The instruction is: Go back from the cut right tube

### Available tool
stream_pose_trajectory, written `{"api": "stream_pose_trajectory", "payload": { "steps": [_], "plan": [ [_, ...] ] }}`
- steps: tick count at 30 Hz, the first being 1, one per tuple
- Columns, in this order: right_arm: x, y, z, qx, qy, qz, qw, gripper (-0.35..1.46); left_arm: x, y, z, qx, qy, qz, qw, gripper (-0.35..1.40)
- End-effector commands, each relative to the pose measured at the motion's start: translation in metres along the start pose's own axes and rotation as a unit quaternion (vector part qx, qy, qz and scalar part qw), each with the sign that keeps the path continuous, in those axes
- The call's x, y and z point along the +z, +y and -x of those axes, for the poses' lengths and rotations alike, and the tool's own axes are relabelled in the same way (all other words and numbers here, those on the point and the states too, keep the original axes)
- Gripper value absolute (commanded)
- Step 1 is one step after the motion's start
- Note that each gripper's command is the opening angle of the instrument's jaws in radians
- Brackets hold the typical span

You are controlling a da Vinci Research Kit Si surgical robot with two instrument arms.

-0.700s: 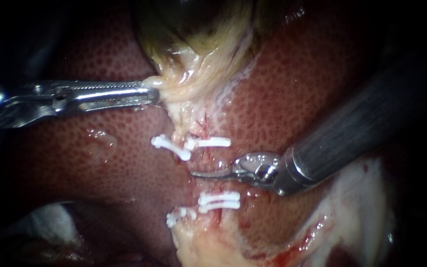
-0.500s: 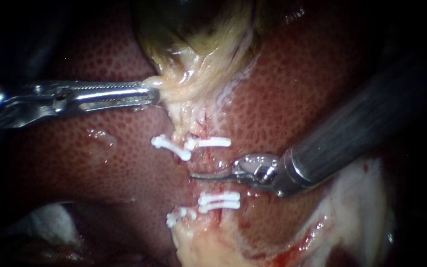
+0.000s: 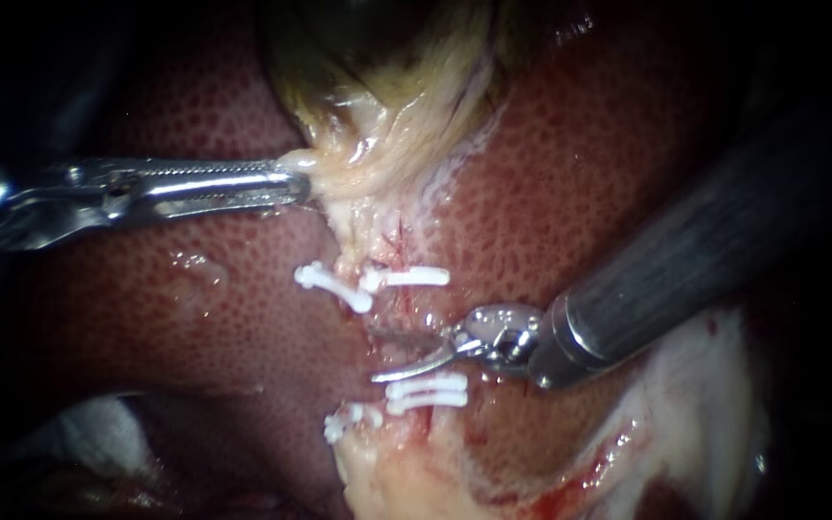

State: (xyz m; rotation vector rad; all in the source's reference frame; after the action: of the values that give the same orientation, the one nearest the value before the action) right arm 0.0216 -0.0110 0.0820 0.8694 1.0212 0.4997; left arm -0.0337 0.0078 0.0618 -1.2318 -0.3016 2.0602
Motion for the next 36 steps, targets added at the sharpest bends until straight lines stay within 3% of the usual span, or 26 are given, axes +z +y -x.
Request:
{"api": "stream_pose_trajectory", "payload": {
  "steps": [1, 7, 11, 13, 20, 27, 31, 36],
  "plan": [
    [0.0, -0.0001, 0.0, 0.0, 0.0, -0.001, 1.0, 1.13, 0.0, 0.0, 0.0, 0.0, 0.0, 0.0, 1.0, -0.35],
    [-0.0004, -0.0012, 0.0004, -0.005, -0.002, -0.004, 1.0, 1.26, 0.0, -0.0001, 0.0, 0.0, 0.0, 0.0, 1.0, -0.35],
    [-0.0015, -0.0022, 0.0005, -0.061, 0.006, 0.042, 0.9973, 1.43, 0.0, -0.0005, 0.0002, 0.0, 0.0, 0.001, 1.0, -0.35],
    [-0.0025, -0.0025, 0.0003, -0.079, 0.006, 0.048, 0.9957, 1.43, 0.0, -0.0006, 0.0002, 0.0, 0.0, 0.001, 1.0, -0.35],
    [-0.0076, -0.0029, -0.0015, -0.133, 0.004, 0.074, 0.9883, 1.43, 0.0001, -0.0009, 0.0003, 0.0, 0.0, 0.001, 1.0, -0.35],
    [-0.0132, -0.0039, -0.0044, -0.174, 0.005, 0.104, 0.9791, 1.43, 0.0001, -0.0009, 0.0003, 0.0, 0.0, 0.001, 1.0, -0.35],
    [-0.0152, -0.0047, -0.0058, -0.19, 0.005, 0.119, 0.9746, 1.43, 0.0001, -0.0009, 0.0003, 0.0, 0.0, 0.001, 1.0, -0.35],
    [-0.0162, -0.0055, -0.0064, -0.196, 0.004, 0.138, 0.971, 1.43, 0.0002, -0.0008, 0.0004, 0.0, 0.0, 0.001, 1.0, -0.35]
  ]
}}
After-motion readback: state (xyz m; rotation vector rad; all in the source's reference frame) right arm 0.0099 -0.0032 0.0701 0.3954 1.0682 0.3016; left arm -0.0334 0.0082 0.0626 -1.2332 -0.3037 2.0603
